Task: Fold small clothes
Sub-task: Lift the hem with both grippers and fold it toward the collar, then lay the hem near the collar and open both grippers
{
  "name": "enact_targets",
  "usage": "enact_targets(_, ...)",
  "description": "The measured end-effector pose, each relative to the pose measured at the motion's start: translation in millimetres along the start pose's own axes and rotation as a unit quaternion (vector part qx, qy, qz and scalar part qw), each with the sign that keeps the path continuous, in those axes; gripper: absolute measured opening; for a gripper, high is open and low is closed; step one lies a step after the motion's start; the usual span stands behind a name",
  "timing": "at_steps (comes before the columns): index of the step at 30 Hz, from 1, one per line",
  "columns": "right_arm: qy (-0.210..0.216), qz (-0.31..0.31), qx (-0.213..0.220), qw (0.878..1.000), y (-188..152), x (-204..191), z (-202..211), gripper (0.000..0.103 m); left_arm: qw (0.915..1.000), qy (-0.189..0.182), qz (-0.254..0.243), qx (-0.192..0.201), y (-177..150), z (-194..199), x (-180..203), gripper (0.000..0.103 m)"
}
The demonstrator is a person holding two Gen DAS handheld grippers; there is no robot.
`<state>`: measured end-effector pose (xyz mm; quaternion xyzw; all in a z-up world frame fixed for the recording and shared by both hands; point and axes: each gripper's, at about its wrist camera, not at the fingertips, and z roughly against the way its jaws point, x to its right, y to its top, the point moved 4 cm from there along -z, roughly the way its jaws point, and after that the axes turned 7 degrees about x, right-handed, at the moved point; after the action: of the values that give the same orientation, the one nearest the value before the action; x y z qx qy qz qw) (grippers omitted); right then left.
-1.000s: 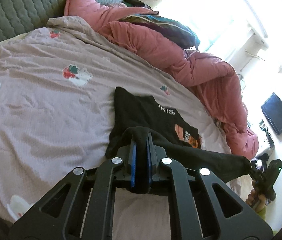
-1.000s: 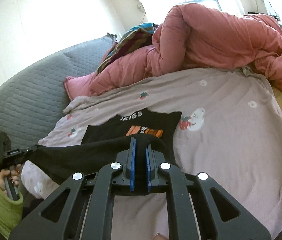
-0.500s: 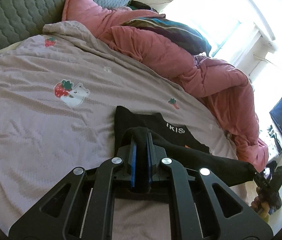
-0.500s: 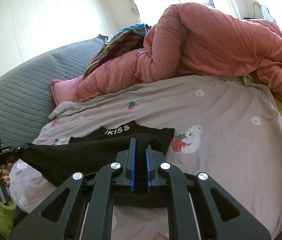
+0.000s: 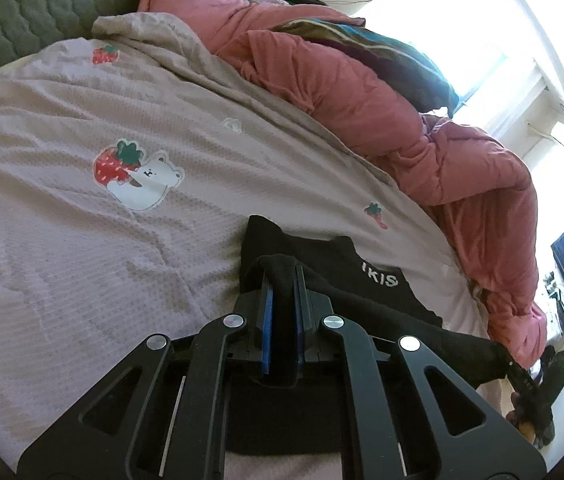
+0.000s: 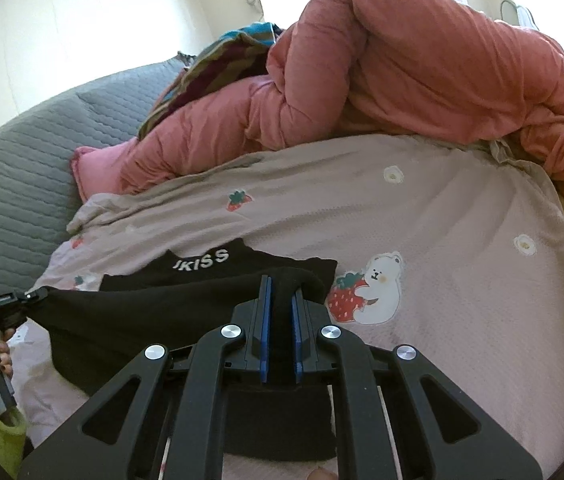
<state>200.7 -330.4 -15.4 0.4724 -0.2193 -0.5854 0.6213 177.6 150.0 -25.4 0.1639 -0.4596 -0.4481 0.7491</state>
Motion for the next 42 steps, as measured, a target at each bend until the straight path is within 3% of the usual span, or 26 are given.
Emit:
enact_targets(15, -0.047, -0.022, -0.069, 0.996, -24, 25, -69, 0.008, 0.9985, 0.042, 0.032, -0.011, -5, -62, -23, 0.004)
enact_targets(19, -0.063, -0.01, -0.088, 0.994, -33, 25, -80, 0.009, 0.9979, 0.055, 0.03, -0.013, -12, -68, -35, 0.015)
enact_targets(24, -0.067, -0.012, -0.093, 0.993, -36, 23, -83, 0.018, 0.999, 0.04, 0.02, -0.002, -13, -60, -39, 0.026)
enact_targets(26, -0.07, -0.017, -0.082, 0.994, -33, 23, -75, 0.047, 0.9992, 0.032, 0.023, 0.005, -12, -53, -38, 0.026)
enact_targets(27, -0.074, -0.016, -0.068, 0.995, -30, 21, -68, 0.051, 0.9993, 0.03, 0.018, 0.013, -10, -47, -37, 0.026)
enact_targets(32, -0.072, -0.001, -0.027, 0.997, -23, 10, -33, 0.052, 0.9985, 0.025, -0.004, 0.049, -3, -16, -26, 0.026)
enact_targets(35, -0.066, 0.015, -0.013, 0.998, -26, -1, -13, 0.052, 0.9966, 0.03, -0.046, 0.062, -8, -4, -9, 0.026)
enact_targets(39, -0.042, 0.052, -0.026, 0.997, -38, -22, -2, 0.052, 0.9923, 0.021, -0.116, 0.039, -33, -2, 18, 0.026)
enact_targets(42, -0.028, 0.083, -0.052, 0.995, -53, -38, -3, 0.039, 0.9872, 0.031, -0.156, 0.016, -51, -8, 26, 0.026)
